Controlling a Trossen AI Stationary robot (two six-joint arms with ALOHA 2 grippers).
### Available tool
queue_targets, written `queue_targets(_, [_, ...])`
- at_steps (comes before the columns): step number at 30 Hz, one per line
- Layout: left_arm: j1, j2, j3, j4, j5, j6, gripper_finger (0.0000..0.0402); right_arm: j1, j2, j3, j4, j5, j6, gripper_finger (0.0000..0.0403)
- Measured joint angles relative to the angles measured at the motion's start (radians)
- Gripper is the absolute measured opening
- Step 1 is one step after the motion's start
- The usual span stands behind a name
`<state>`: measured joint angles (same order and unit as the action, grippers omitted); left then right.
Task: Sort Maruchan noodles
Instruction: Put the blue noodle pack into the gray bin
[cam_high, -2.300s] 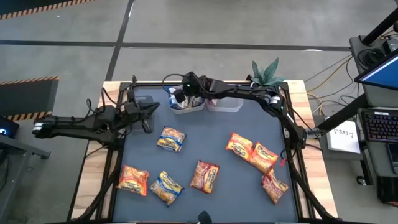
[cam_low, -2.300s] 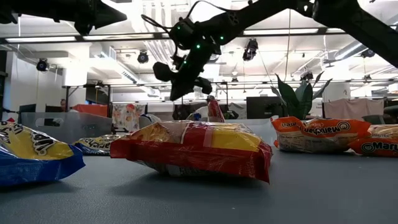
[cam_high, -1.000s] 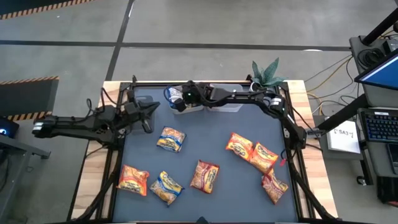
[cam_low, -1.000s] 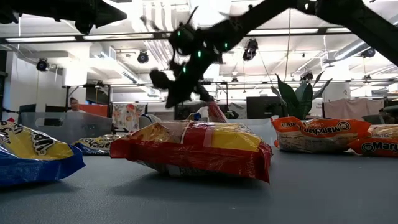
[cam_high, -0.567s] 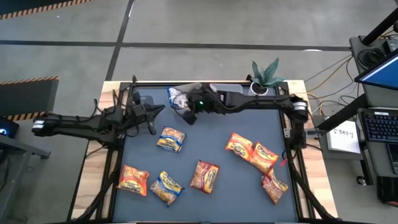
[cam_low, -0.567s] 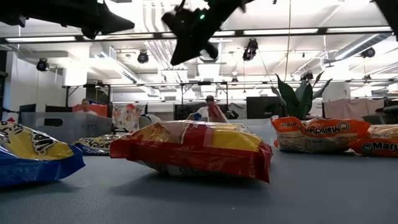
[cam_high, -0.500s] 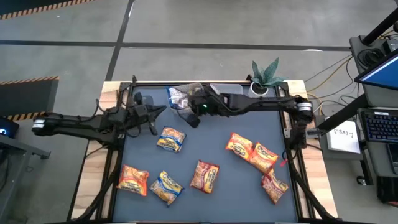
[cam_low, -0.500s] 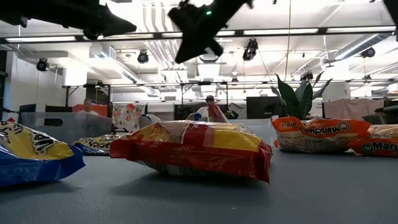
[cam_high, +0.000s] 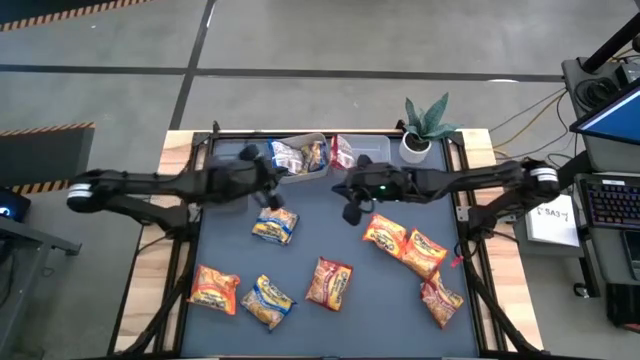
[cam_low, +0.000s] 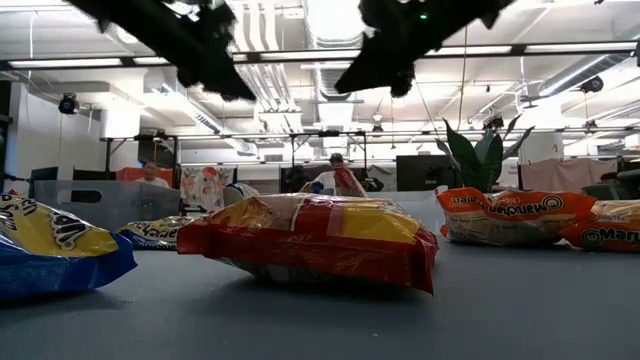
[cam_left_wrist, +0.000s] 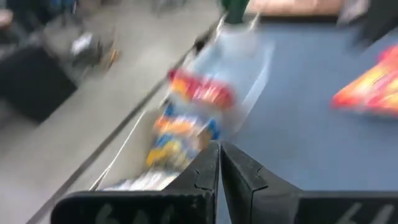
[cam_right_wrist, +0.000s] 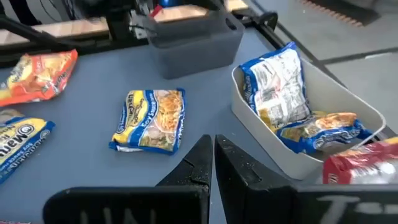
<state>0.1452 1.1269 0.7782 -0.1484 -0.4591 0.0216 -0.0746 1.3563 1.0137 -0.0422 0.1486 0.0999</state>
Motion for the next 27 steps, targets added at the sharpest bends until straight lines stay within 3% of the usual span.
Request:
queue_targets(3, [0.085, 0.112, 0.089, -0.131, 0.014, 0.012, 0.0000, 0.000, -0.065, -0.062, 0.040, 0.001, -0.017, 0.0009])
queue_targets(9, [0.236, 0.323, 0.232, -0.258, 0.234, 0.068, 0.0000, 0.000, -0.164, -0.145, 0.078, 0.002, -0.061, 0.0009])
queue_targets(19, [0.301, 0.515, 0.328, -0.295, 0.238, 0.091, 0.0000, -0.002, -0.227, -0.181, 0.085, 0.009, -0.146, 0.0009])
queue_targets(27, [0.310, 0.611, 0.358, -0.225, 0.232, 0.063, 0.0000, -0.007, -0.220, -0.185, 0.081, 0.009, -0.198, 0.0009])
